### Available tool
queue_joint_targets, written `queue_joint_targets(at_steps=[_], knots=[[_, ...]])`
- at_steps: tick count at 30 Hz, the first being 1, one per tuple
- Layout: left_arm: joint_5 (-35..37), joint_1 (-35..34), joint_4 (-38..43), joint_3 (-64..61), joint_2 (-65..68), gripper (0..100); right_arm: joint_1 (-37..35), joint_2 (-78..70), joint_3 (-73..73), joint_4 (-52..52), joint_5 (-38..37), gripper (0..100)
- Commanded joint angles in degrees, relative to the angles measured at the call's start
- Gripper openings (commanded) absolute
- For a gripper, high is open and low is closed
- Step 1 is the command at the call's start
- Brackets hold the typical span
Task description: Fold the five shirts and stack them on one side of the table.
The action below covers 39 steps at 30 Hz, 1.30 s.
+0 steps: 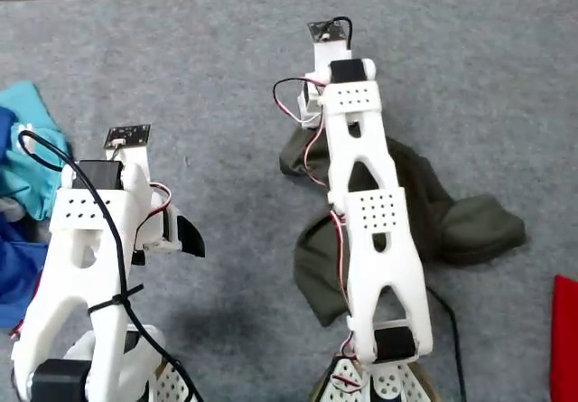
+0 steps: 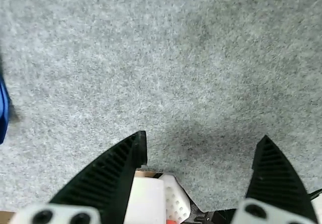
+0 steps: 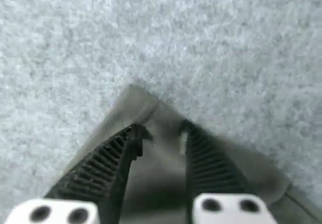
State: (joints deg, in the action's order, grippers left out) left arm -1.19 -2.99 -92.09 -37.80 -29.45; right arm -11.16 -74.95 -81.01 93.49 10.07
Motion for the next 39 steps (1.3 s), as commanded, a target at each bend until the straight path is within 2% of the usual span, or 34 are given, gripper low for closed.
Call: queue_joint_targets(at_steps=[1, 5, 13, 19, 27, 31, 39], knots=[[0.44, 0.09, -0.44, 0.0, -0.66, 34, -0.75, -3.74, -10.59, 5.01, 0.53, 0.2], [0.44, 0.09, -0.44, 0.0, -0.66, 34, -0.75, -4.88, -14.64, 8.09, 0.53, 0.5], [0.44, 0.09, -0.53, 0.0, -0.66, 34, 2.42, 3.91, -14.46, 8.53, 0.62, 0.5], [0.44, 0.09, -0.53, 0.0, -0.66, 34, 8.13, 14.55, -14.46, 8.53, 0.62, 0.5], [0.44, 1.14, 0.0, 0.62, -0.22, 34, 19.56, 23.78, -13.85, 8.62, 0.26, 0.5], [0.35, 7.38, 1.58, 0.88, -0.22, 34, 25.01, 22.46, -13.76, 8.44, 0.18, 0.5], [0.44, 29.27, 1.58, 5.71, -0.13, 34, 32.66, 13.14, -14.46, 3.34, 0.18, 0.5]])
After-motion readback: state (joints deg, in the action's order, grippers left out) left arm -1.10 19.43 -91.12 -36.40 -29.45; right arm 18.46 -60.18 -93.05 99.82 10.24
